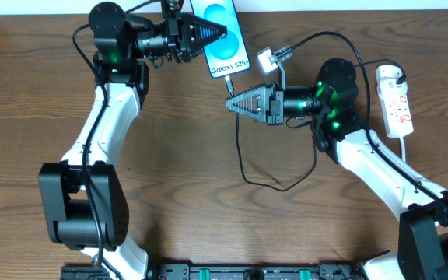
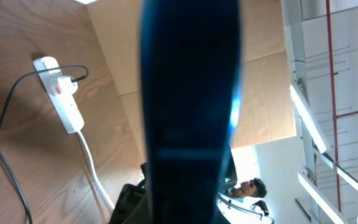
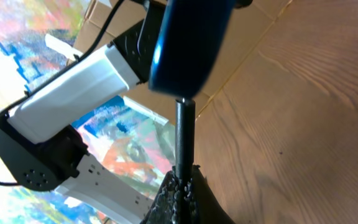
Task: Plug charger to phone and switch on socket
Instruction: 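Bring the cable plug toward the phone's bottom port held by left gripper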
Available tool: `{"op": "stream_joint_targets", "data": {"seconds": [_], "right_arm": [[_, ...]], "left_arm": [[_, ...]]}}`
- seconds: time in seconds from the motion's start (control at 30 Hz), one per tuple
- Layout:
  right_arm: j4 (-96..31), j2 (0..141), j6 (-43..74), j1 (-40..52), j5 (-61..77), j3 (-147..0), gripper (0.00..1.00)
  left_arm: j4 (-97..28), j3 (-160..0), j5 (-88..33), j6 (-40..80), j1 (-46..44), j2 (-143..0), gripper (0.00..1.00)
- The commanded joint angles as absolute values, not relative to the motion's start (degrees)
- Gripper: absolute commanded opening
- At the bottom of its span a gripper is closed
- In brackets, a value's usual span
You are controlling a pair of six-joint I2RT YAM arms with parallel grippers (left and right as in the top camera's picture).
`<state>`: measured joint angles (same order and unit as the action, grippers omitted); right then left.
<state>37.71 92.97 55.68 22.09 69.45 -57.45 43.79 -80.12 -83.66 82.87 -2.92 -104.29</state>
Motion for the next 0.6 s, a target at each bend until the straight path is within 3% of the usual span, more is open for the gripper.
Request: {"op": "stream_joint_targets", "data": {"seconds": [0.0, 0.57], "right_arm": [[38.39, 93.25, 57.71, 22.17, 69.21, -57.74, 0.01], [44.91, 93.25, 63.18, 20.34, 71.13, -57.74, 0.01]], "left_arm": [[44.51, -80.86, -82.21, 83.48, -2.66, -103.94, 0.07], [44.49, -80.86, -80.29, 83.50, -2.48, -103.94, 0.07]]}}
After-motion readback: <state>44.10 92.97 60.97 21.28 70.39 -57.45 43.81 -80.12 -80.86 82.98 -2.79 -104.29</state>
